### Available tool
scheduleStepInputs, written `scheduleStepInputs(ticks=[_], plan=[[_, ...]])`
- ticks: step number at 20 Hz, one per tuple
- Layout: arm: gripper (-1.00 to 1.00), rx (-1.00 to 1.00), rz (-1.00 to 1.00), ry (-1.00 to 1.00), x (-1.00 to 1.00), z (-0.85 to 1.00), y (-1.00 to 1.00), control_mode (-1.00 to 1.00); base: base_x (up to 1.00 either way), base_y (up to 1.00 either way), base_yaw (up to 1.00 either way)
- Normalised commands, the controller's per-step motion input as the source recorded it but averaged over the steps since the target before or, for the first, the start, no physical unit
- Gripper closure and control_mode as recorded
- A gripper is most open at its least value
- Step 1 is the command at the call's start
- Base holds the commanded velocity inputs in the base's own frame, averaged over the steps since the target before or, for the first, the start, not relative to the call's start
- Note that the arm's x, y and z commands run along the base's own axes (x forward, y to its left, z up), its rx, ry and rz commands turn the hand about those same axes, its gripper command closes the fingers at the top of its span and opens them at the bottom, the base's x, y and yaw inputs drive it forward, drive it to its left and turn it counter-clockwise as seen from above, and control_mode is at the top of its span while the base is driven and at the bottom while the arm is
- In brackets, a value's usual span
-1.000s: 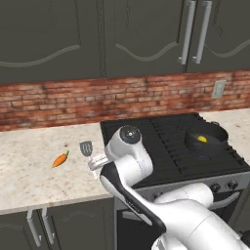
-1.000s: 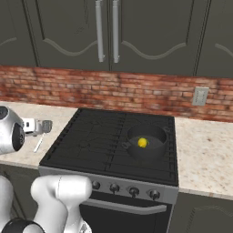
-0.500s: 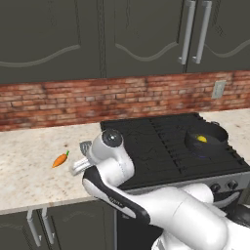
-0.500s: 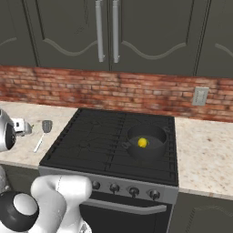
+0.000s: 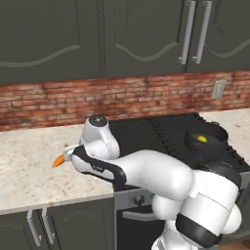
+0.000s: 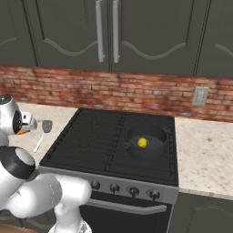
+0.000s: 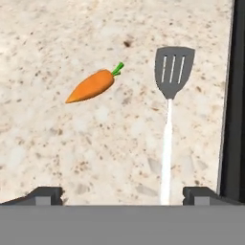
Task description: Put the lemon and carrot in the pot. Retrieve the spatula and lightly stir the vegetables in the pot.
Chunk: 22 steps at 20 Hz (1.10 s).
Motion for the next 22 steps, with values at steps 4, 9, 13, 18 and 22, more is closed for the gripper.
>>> scheduleStepInputs(ticks=[4,9,13,18,22], plan=[[-1.0,-0.05,-0.29,0.03,0.38,-0.2,0.72,-1.0,0.0,0.0,0.0],[-1.0,-0.01,-0.24,0.0,0.27,-0.08,0.46,-1.0,0.0,0.0,0.0],[-1.0,0.0,-0.09,0.05,0.18,-0.01,0.07,-1.0,0.0,0.0,0.0],[-1.0,0.01,0.0,0.09,0.0,-0.13,-0.03,-1.0,0.0,0.0,0.0],[-1.0,0.11,0.0,0.02,0.07,-0.31,-0.08,-1.0,0.0,0.0,0.0]])
